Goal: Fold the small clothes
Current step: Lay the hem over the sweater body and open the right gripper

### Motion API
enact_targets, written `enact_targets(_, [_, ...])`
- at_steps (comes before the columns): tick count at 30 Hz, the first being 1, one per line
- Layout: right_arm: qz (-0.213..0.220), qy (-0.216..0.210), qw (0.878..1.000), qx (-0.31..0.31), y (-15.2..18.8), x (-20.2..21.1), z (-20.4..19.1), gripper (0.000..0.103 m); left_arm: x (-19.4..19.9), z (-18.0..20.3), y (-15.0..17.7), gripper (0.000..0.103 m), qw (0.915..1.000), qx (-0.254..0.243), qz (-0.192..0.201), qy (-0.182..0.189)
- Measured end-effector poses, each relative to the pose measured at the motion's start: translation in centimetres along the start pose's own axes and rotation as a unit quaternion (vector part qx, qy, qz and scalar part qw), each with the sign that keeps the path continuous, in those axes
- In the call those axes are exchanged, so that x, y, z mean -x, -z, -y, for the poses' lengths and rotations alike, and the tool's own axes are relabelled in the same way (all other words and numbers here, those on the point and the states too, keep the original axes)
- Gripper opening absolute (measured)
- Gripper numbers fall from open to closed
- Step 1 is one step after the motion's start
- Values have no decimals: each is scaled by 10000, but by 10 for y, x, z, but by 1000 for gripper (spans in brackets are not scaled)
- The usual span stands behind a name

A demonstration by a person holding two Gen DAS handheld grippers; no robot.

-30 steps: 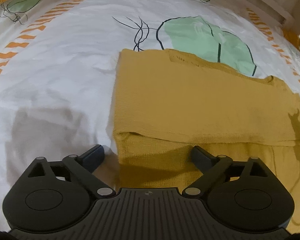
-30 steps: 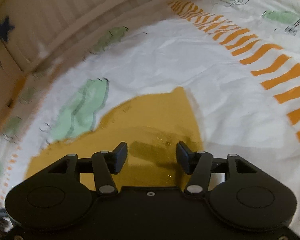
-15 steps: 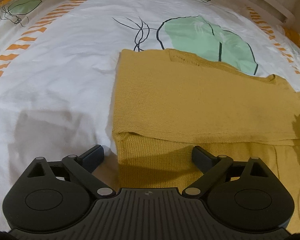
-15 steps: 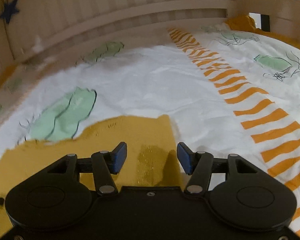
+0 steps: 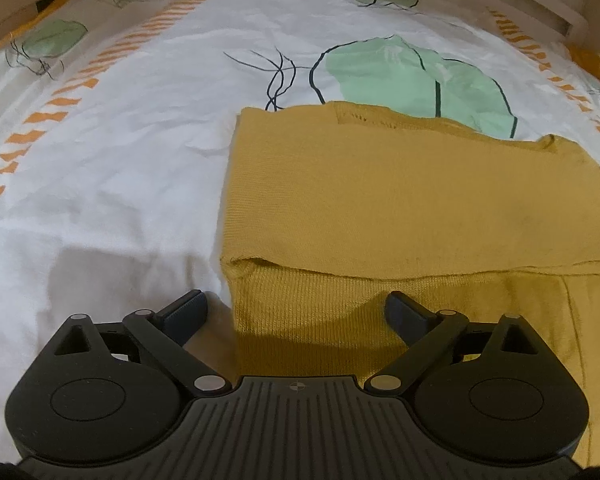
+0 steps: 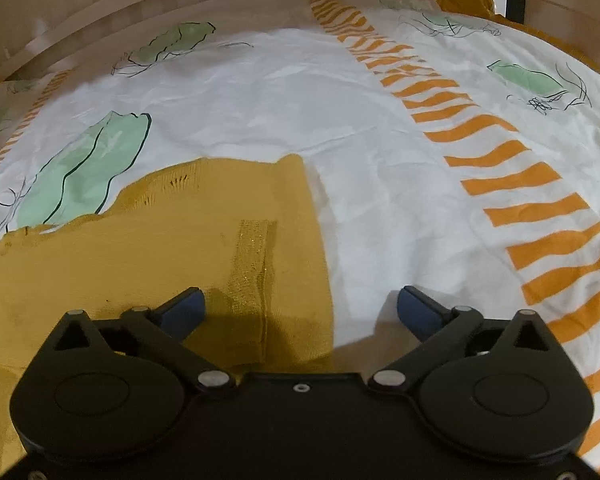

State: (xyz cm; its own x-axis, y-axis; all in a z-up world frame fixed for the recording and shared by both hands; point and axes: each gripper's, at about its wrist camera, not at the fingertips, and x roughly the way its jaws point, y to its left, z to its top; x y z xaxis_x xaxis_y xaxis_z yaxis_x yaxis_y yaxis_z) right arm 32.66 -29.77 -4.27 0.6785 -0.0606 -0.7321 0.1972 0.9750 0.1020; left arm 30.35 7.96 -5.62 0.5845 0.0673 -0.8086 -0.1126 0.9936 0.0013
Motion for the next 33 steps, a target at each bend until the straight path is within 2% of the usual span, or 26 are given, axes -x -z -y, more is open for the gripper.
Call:
enact_targets(8, [-24,-143,9994,-303,2,0,6,102,2,6,7,101,9995,155,228,-176])
enact_targets(13, [-262,-283,9987,-330,1,3,4,103,4,5,4,101,9999,-44,68,-102])
enact_targets(14, [-296,-320,9986,-300,1,4,3,103,5,4,3,100,9999,-59,21,-88])
enact_targets(17, [-324,-395,9978,-428,0,8,8,102,12,3,2,89,9999,-114,-40,-86])
enact_targets(19, [-284,-421,9969,-600,-1,14,13,102,19,1,3,87,9998,-143,-42,-111])
enact_targets(21, [-89,-417,9964,-736,-1,25,17,102,28,-1,5,81,9998,-113,40,-179])
enact_targets(27, [575,-387,9962,-522,-4,60,16,102,59,-4,2,81,9979,155,601,-205])
enact_targets(30, [873,-408,9951,-243,-2,76,8,102,74,-1,3,81,9946,133,972,-324])
enact_targets(33, [1229,-367,9915,231,3,96,-1,102,84,1,4,81,9924,153,1170,-350])
